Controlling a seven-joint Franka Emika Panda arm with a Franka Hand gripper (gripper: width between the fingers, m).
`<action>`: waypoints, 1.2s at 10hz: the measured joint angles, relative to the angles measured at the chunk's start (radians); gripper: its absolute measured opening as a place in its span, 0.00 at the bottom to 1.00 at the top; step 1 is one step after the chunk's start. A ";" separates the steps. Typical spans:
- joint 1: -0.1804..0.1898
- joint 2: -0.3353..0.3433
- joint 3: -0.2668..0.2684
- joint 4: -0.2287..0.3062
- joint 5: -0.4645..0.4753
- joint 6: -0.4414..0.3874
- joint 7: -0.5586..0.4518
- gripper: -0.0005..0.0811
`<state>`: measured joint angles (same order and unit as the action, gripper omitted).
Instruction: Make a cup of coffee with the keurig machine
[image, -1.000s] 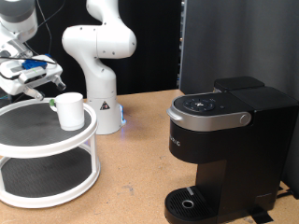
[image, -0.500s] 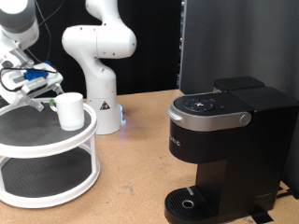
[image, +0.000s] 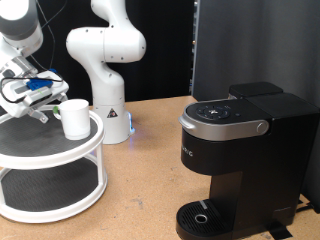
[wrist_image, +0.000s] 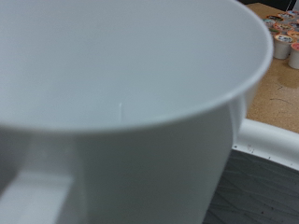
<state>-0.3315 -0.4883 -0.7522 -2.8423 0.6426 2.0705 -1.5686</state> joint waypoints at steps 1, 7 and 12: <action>0.003 0.000 0.000 0.000 0.010 -0.001 0.000 0.99; 0.005 0.000 0.003 0.000 0.018 -0.013 0.000 0.67; 0.004 -0.002 0.006 0.009 0.019 -0.026 0.016 0.09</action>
<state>-0.3272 -0.4903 -0.7457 -2.8334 0.6619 2.0445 -1.5529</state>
